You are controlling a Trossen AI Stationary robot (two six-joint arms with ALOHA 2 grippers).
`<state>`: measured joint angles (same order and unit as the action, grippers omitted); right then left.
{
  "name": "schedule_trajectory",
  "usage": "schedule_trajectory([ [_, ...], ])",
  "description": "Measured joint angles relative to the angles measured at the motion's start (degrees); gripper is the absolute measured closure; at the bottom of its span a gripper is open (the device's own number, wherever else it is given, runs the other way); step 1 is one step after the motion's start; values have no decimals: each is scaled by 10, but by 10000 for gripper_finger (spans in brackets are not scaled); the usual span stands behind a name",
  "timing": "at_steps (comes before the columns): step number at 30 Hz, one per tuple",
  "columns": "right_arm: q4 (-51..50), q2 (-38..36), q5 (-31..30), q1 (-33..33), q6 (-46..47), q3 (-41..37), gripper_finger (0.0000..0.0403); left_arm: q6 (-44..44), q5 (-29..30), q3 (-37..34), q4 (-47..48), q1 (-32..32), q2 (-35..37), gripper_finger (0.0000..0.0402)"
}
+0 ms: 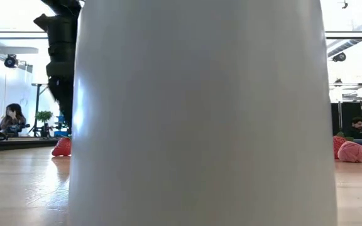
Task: Pick and placing Produce into tupperware
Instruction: Put the strawberry into the transparent bin
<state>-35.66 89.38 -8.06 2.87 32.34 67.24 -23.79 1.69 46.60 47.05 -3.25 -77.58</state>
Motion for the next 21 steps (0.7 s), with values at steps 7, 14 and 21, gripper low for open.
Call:
schedule_trajectory([
  [7, -1, 12, 5, -3, -34, 12, 122, -45, -3, -25, -2, 35, 3, 159],
  [14, -28, -20, -51, -3, -21, 0, 83, -76, 8, -26, -14, 67, 6, 159],
  [21, -59, -57, -108, -3, 17, -10, 68, -89, 47, -39, -87, 72, -5, 159],
])
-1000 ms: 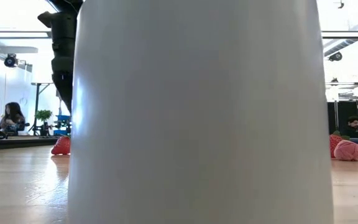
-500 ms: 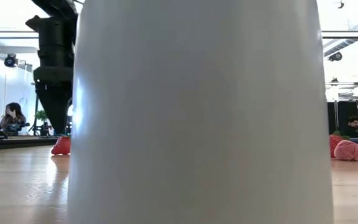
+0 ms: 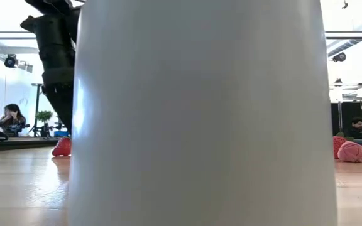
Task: Pick and placing Produce into tupperware
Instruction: Put the strawberry into the transparent bin
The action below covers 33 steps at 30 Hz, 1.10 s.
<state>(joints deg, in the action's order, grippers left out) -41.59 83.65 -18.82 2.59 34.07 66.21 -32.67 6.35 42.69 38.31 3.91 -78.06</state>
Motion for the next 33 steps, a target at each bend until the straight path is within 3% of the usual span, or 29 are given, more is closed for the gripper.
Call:
schedule_trajectory([
  [10, -50, -100, -80, 0, 36, -27, 66, 1, -24, -41, -21, 11, 5, 159],
  [22, -51, -219, -97, -5, 126, -129, 64, -11, -13, -67, -79, 11, 6, 163],
  [33, -49, -250, -98, -5, 135, -168, 58, -9, -15, -77, -79, 11, 2, 258],
])
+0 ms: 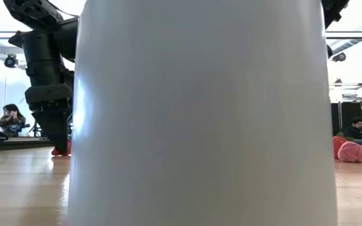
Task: Pick and placing Produce into tupperware
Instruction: Put the strawberry into the transparent bin
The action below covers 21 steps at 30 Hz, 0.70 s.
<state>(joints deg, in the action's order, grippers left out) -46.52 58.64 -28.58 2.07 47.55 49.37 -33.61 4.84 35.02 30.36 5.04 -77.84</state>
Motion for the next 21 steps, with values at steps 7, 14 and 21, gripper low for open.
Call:
schedule_trajectory([
  [7, -1, -19, 0, 0, 0, -22, 58, -3, -1, 2, -17, 0, 4, 275],
  [14, -1, -47, 0, 0, 0, -23, 58, 119, 34, 90, -29, -2, 13, 277],
  [21, -4, -72, 2, 0, 8, -23, 58, 346, 33, 163, -148, -49, 0, 278],
])
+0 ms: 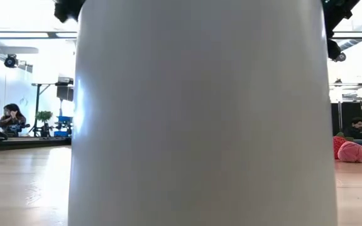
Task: Pick and placing Produce into tupperware
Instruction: Put the strawberry into the transparent bin
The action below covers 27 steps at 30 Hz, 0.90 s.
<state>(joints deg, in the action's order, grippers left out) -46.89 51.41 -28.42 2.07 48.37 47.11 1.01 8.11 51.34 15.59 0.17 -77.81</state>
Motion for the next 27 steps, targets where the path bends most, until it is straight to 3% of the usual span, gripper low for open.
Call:
schedule_trajectory([
  [4, -6, -3, 4, 0, 20, 0, 58, 30, -86, 25, -49, -41, -56, 278],
  [8, -13, -6, 33, 0, 38, 0, 60, 72, -126, 73, -47, -52, -135, 278],
  [12, -14, -8, 93, 2, 57, 0, 58, 88, -125, 129, -46, -52, -202, 260],
  [16, -13, -6, 130, 11, 61, 0, 59, 84, -122, 174, -46, -52, -235, 216],
  [23, -17, -4, 150, 28, 61, 0, 60, 84, -54, 185, -26, -52, -233, 129],
  [27, -60, 1, 199, 55, 81, -4, 58, 81, -35, 185, 52, -52, -201, 105],
])
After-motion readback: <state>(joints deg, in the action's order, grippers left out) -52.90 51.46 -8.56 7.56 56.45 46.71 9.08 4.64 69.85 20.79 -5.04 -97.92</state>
